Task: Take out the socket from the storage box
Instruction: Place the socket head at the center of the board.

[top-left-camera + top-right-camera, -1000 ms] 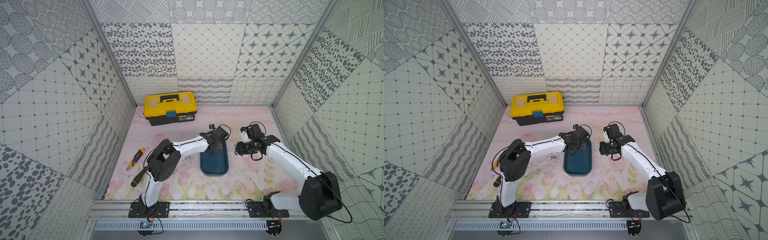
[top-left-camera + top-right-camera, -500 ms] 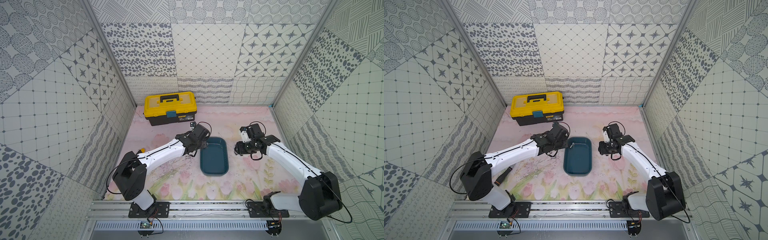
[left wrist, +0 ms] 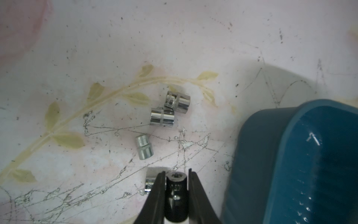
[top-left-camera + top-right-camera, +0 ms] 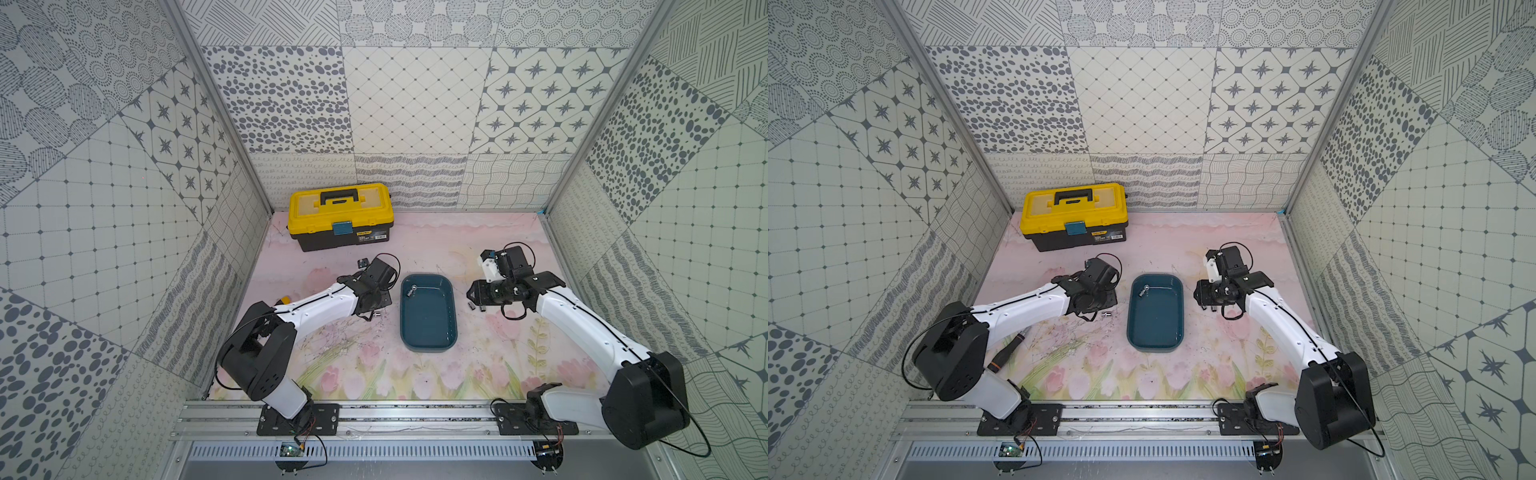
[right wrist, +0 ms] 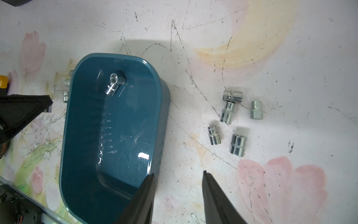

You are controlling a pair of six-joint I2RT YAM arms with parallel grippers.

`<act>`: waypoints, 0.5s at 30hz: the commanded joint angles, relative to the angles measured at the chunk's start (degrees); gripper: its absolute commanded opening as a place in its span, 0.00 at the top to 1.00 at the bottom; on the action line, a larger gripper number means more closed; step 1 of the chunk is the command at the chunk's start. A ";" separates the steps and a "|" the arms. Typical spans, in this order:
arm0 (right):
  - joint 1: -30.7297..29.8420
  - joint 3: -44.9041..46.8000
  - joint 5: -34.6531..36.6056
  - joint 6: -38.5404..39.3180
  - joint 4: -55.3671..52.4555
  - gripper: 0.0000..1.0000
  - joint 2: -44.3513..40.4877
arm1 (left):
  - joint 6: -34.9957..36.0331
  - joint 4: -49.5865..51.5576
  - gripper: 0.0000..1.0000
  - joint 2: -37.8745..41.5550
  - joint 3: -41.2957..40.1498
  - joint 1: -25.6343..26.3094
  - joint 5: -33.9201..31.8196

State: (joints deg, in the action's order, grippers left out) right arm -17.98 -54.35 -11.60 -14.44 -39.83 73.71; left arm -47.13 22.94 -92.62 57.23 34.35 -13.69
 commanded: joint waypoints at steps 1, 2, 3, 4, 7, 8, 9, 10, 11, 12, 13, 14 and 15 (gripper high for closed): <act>0.06 -0.48 -0.61 -0.33 1.36 0.55 -0.24 | -1.14 -3.89 0.82 -3.01 -0.84 -0.50 1.65; 0.05 -0.57 -0.64 -0.33 1.34 0.55 -0.26 | -1.17 -4.04 0.82 -3.49 -0.85 -0.51 1.50; 0.14 -0.52 -0.69 -0.31 1.34 0.55 -0.15 | -1.04 -4.24 0.82 -4.02 -0.82 -0.51 1.27; 0.08 -0.57 -0.62 -0.32 1.34 0.55 -0.15 | -0.94 -4.27 0.82 -4.38 -0.89 -0.52 1.26; 0.07 -0.58 -0.63 -0.32 1.34 0.55 0.09 | -0.69 -4.47 0.82 -5.66 -0.62 -0.66 1.21; 0.05 -0.53 -0.63 -0.26 1.35 0.55 0.16 | -0.65 -4.50 0.82 -5.95 -0.51 -0.57 1.21; 0.10 -0.57 -0.64 -0.30 1.42 0.55 0.25 | -0.67 -4.48 0.82 -6.15 -0.53 -0.64 1.21; 0.08 -0.61 -0.67 -0.26 1.43 0.55 0.29 | -0.67 -4.52 0.82 -6.32 -0.46 -0.60 1.26; 0.06 -0.63 -0.71 -0.26 1.43 0.55 0.38 | -0.68 -4.60 0.82 -6.35 -0.37 -0.64 1.29; 0.06 -0.63 -0.74 -0.30 1.47 0.55 0.38 | -0.61 -4.69 0.82 -6.30 -0.37 -0.60 1.30; 0.07 -0.75 -0.85 -0.28 1.56 0.55 0.44 | -0.59 -4.74 0.82 -6.35 -0.26 -0.61 1.23; 0.07 -0.74 -0.88 -0.32 1.52 0.55 0.47 | -0.53 -4.86 0.82 -6.35 -0.25 -0.63 1.21; 0.09 -0.69 -0.86 -0.32 1.60 0.55 0.54 | -0.49 -4.84 0.82 -6.46 -0.13 -0.64 1.05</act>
State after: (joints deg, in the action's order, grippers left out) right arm -17.98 -54.35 -11.75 -14.59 -39.83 73.87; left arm -47.55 19.81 -98.65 56.53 33.95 -13.08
